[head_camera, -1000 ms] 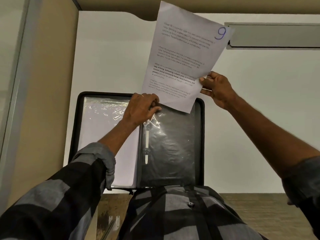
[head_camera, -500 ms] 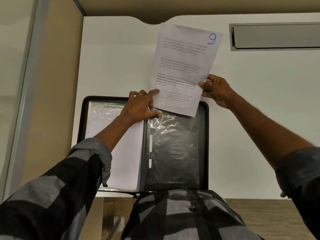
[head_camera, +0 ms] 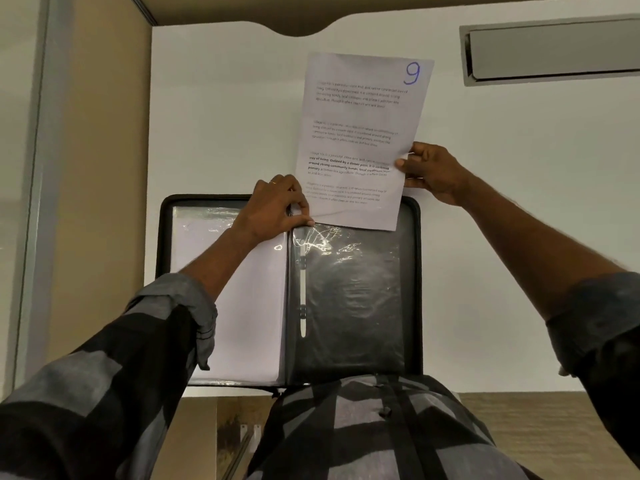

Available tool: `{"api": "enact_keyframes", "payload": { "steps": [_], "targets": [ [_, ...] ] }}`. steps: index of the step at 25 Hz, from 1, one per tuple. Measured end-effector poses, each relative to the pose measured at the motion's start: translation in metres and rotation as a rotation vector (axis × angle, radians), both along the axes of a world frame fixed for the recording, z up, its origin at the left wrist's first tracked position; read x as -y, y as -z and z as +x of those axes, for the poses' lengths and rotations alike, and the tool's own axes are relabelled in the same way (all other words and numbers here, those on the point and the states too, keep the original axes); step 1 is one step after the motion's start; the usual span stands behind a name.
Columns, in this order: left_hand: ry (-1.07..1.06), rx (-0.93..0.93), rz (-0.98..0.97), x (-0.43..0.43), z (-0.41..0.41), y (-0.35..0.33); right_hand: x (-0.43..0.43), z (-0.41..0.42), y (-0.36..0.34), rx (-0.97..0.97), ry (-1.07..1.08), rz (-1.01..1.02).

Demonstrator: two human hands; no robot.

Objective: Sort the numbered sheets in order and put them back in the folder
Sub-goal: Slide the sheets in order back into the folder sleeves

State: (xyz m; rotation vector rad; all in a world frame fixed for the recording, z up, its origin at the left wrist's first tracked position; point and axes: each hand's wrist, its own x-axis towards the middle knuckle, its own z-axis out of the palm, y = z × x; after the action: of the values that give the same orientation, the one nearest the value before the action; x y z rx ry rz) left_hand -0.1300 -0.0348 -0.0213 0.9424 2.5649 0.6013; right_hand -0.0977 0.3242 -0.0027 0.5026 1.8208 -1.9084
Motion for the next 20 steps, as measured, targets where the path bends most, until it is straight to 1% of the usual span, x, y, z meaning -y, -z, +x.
{"api": "enact_keyframes", "payload": {
  "steps": [4, 6, 8, 11, 14, 17, 20],
  "targets": [
    [-0.055, 0.104, 0.064, 0.000, -0.002, -0.001, -0.007, -0.003, -0.003, -0.006, -0.026, 0.036],
    [-0.128, 0.200, 0.170, -0.005, 0.000, -0.003, -0.005, -0.002, -0.001, 0.006, -0.040, 0.036],
    [-0.268, 0.259, 0.303, -0.009, 0.000, -0.005, 0.001, 0.000, 0.001, 0.022, -0.032, 0.012],
    [-0.480, 0.319, 0.415, -0.019, -0.008, -0.006, 0.009, 0.007, 0.003, 0.063, -0.039, -0.029],
    [-0.677, 0.505, 0.527, -0.029, -0.015, -0.004, 0.010, 0.015, 0.004, 0.091, -0.043, -0.048],
    [-0.699, 0.602, 0.538, -0.031, -0.020, 0.007, 0.003, 0.008, -0.004, 0.068, -0.068, 0.008],
    [-0.684, 0.628, 0.532, -0.024, -0.014, 0.015, -0.002, -0.035, -0.026, -0.045, 0.025, 0.097]
  ]
}}
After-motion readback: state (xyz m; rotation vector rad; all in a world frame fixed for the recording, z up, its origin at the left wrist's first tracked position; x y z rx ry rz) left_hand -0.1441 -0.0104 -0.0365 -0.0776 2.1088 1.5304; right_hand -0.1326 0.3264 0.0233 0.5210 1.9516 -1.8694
